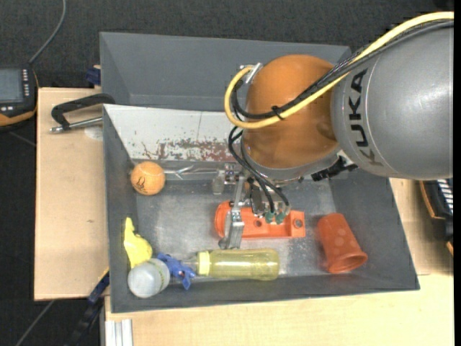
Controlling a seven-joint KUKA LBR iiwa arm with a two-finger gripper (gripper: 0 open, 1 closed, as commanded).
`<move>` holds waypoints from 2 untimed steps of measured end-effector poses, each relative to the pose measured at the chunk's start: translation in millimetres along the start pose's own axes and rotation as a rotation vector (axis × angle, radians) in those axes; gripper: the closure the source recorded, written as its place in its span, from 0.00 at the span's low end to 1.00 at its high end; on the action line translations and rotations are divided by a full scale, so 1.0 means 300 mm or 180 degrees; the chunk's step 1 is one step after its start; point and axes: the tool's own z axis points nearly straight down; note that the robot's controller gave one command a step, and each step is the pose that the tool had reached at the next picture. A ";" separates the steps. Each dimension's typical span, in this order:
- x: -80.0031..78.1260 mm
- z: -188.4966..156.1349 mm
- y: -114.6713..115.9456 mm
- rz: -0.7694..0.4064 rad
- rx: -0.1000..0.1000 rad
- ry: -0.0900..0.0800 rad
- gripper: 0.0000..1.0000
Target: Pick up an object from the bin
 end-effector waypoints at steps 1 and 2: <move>-0.005 -0.015 -0.003 0.0008 -0.0005 -0.0029 0.00; 0.002 -0.006 -0.046 -0.0681 -0.0005 -0.0022 0.00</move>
Offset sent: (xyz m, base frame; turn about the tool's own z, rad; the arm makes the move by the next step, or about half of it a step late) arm -0.0051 -0.0516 -0.0068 -0.6625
